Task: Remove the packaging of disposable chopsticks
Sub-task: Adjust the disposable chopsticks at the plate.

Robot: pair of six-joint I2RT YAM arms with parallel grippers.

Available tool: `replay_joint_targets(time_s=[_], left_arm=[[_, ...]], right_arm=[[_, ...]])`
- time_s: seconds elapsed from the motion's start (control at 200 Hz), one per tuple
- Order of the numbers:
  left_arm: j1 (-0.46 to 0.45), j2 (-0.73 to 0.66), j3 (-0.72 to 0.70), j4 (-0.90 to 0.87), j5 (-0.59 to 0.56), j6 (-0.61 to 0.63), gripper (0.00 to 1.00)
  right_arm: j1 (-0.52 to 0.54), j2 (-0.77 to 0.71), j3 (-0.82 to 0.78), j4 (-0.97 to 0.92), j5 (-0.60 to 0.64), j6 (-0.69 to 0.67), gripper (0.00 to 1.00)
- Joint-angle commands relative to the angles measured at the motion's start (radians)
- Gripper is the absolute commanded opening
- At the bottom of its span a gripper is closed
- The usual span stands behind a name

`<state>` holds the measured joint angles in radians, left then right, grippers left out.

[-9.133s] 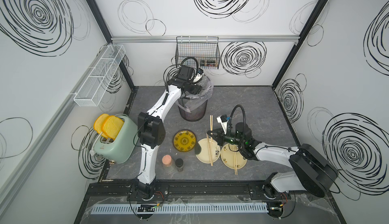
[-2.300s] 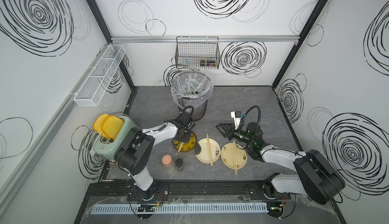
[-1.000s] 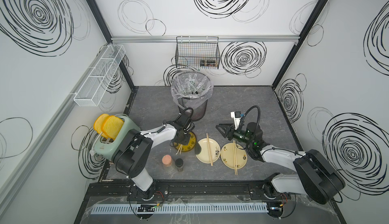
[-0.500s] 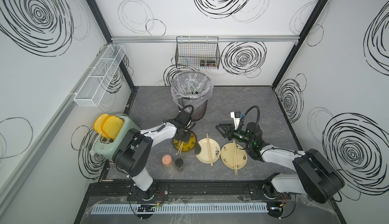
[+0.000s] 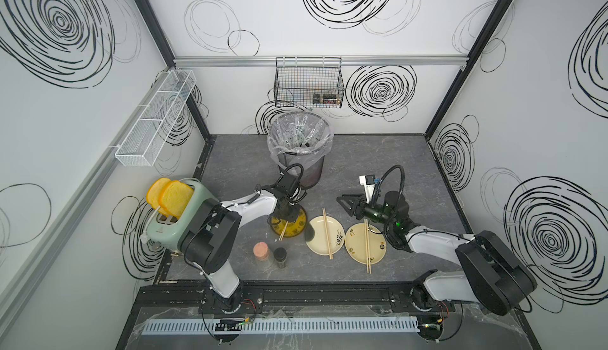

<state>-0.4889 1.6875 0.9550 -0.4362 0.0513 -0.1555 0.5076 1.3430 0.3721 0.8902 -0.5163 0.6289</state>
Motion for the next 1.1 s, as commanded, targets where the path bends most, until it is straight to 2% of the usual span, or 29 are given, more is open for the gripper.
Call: replay_joint_targets(time_s=[0.0, 0.14, 0.43, 0.615, 1.091], left_arm=[[0.013, 0.010, 0.021, -0.012, 0.007, 0.024, 0.27], [0.003, 0.002, 0.028, -0.023, 0.024, 0.027, 0.30], [-0.012, 0.022, 0.036, -0.022, 0.033, 0.028, 0.15], [-0.019, 0.006, 0.057, -0.053, 0.028, 0.038, 0.09], [-0.026, 0.013, 0.029, -0.077, 0.048, 0.045, 0.07]], right_arm=[[0.000, 0.005, 0.018, 0.014, -0.012, 0.009, 0.51], [-0.001, 0.007, 0.019, 0.013, -0.013, 0.009, 0.50], [0.000, 0.005, 0.019, 0.011, -0.013, 0.008, 0.50], [0.000, 0.006, 0.020, 0.011, -0.013, 0.009, 0.50], [0.000, 0.007, 0.021, 0.009, -0.012, 0.008, 0.51]])
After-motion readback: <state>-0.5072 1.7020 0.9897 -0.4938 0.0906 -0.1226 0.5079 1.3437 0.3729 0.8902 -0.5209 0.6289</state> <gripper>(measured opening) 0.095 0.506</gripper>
